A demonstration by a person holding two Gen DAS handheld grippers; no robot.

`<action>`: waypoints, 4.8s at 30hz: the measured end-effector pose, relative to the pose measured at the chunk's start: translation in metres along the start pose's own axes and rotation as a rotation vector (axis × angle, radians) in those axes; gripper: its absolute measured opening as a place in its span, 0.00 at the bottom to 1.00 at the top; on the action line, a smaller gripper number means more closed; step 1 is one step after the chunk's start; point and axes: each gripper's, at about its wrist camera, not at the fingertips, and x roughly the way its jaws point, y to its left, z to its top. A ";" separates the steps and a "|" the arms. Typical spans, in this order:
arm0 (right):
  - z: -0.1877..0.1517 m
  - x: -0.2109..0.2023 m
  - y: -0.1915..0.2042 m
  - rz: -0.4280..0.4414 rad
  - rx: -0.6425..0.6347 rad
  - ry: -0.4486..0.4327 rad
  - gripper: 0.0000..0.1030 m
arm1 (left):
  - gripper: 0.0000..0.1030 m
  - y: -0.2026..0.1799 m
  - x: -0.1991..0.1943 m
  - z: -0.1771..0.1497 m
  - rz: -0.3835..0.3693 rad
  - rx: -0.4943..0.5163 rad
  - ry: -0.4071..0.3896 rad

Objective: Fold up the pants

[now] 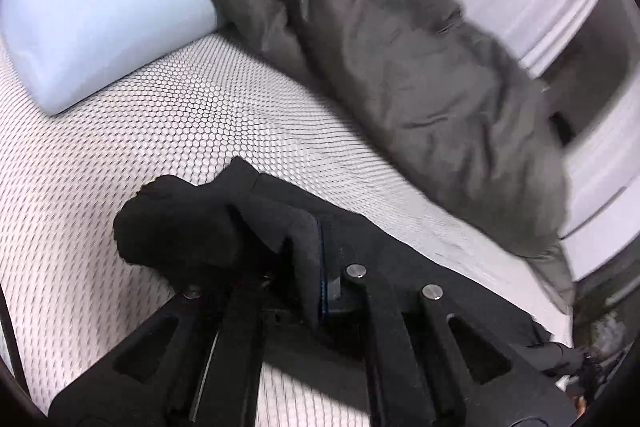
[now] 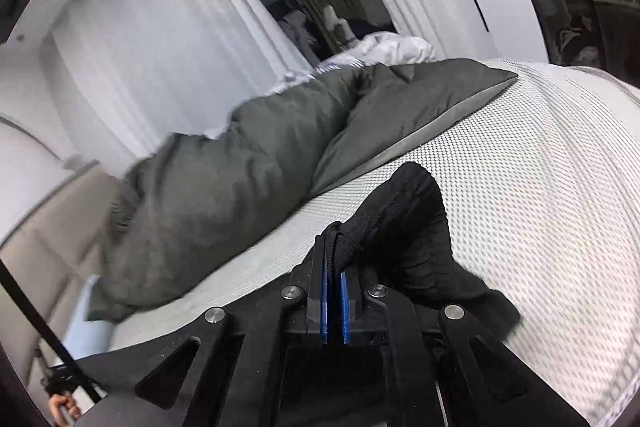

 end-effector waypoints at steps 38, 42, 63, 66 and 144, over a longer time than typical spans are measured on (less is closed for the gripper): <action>-0.141 0.020 0.008 0.201 0.081 0.179 0.99 | 0.36 0.011 0.033 -0.133 -0.269 -0.172 0.147; -0.143 0.036 -0.002 0.147 0.078 0.191 0.99 | 0.10 0.012 0.043 -0.140 -0.247 -0.173 0.123; -0.138 0.032 -0.021 0.144 0.081 0.158 0.99 | 0.47 0.078 -0.005 -0.138 -0.122 -0.316 0.027; -0.138 0.031 -0.021 0.145 0.081 0.156 0.99 | 0.48 0.076 0.000 -0.135 -0.124 -0.303 0.042; -0.238 -0.002 0.107 0.016 -0.801 0.283 0.76 | 0.99 -0.143 -0.045 -0.327 -0.200 0.723 0.148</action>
